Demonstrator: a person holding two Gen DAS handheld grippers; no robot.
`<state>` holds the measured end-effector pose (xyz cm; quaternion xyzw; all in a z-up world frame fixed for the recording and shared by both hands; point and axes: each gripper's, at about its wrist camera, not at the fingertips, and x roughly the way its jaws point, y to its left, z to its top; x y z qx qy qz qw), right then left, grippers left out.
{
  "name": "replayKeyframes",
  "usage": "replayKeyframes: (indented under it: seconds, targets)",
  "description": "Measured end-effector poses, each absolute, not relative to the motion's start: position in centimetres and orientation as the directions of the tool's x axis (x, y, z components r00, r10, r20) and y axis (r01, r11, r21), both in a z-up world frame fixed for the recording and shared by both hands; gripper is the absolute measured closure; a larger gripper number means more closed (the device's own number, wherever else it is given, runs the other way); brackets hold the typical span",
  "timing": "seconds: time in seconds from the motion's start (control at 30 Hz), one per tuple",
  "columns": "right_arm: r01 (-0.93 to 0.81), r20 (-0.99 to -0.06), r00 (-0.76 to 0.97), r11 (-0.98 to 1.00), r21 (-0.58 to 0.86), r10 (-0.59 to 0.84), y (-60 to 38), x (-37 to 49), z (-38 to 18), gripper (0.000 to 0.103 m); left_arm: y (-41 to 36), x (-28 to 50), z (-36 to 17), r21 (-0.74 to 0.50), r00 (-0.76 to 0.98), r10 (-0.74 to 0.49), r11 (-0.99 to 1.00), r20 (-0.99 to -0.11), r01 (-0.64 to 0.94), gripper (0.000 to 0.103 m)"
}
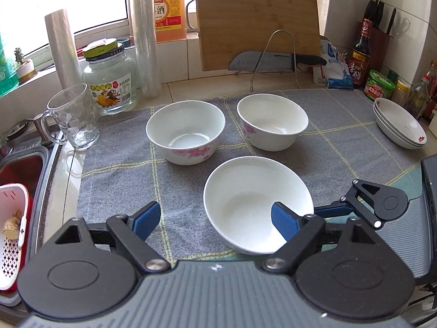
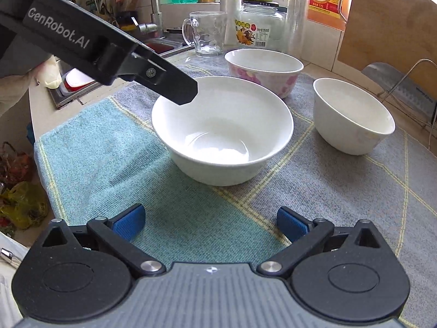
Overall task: Organize plates and bowls
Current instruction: 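Lower the left tool onto the rim of the nearest white bowl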
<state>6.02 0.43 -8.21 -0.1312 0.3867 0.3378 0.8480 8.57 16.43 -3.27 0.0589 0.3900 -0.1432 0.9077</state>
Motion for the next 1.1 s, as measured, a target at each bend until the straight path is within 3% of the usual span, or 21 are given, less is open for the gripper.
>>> replayKeyframes:
  seconds: [0.33, 0.97, 1.1]
  targets:
    - [-0.625, -0.691, 0.541, 0.779, 0.052, 0.48, -0.3, 5.4, -8.7, 0.0, 15.7, 9.9, -3.8, -0.043, 0.62, -0.274, 0.931, -0.735, 0.362, 0.015]
    - [-0.637, -0.592, 0.645, 0.768, -0.067, 0.483, 1.4, 5.8, -7.2, 0.0, 16.2, 13.4, -4.6, -0.013, 0.562, -0.305, 0.886, -0.769, 0.463, 0.015]
    - [-0.643, -0.58, 0.649, 0.763, -0.073, 0.492, 1.4, 5.6, -6.9, 0.005, 16.3, 13.9, -4.6, -0.006, 0.548, -0.309, 0.875, -0.777, 0.484, 0.015]
